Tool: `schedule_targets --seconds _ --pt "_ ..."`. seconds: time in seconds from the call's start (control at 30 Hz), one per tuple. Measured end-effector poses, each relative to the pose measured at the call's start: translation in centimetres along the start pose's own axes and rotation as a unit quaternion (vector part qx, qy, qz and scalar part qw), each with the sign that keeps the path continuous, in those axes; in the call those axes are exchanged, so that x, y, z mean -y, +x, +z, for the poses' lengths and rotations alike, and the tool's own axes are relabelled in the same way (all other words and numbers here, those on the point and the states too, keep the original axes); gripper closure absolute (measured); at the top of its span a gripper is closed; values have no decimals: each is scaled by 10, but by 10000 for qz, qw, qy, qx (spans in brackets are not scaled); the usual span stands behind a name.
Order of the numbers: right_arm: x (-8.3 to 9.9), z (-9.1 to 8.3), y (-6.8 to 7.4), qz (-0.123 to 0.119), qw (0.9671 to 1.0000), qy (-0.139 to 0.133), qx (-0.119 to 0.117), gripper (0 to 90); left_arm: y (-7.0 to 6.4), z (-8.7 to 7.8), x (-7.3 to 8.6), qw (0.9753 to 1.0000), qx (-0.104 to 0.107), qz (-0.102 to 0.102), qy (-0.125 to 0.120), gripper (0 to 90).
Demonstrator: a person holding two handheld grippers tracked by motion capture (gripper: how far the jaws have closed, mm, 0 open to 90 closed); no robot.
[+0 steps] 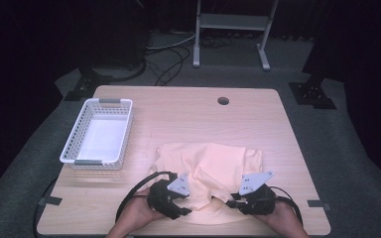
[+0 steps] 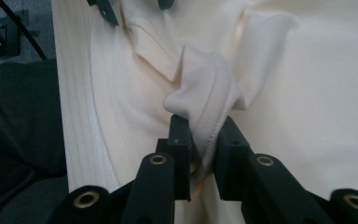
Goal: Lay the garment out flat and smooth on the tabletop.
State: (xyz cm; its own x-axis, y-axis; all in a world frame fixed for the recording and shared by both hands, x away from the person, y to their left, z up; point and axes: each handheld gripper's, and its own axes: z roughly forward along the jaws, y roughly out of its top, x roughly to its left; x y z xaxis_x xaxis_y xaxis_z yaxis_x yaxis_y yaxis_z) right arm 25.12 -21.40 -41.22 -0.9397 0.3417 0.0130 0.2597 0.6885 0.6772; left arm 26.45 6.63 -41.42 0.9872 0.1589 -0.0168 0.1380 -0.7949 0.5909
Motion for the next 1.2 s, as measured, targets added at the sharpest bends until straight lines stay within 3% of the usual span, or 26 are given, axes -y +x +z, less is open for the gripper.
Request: schedule_targets --seconds 0.3,0.47,0.57,0.67,1.2 --pt "-4 -11 -8 206 9986 -486 -104 812 -5 7 -6 9990 -341 208 205 514" --pt "-6 -19 -12 224 9977 -621 -159 812 -2 4 -5 9985 -446 181 247 715" --pt "-4 -20 -13 219 9980 -575 -173 812 4 1 -3 9986 -487 11 189 769" --pt "-2 -18 -15 192 9984 -486 -226 812 8 -4 0 9991 -393 -154 103 789" --pt "3 0 -22 165 9975 -266 -641 811 7 -15 10 9996 -163 -213 79 794"
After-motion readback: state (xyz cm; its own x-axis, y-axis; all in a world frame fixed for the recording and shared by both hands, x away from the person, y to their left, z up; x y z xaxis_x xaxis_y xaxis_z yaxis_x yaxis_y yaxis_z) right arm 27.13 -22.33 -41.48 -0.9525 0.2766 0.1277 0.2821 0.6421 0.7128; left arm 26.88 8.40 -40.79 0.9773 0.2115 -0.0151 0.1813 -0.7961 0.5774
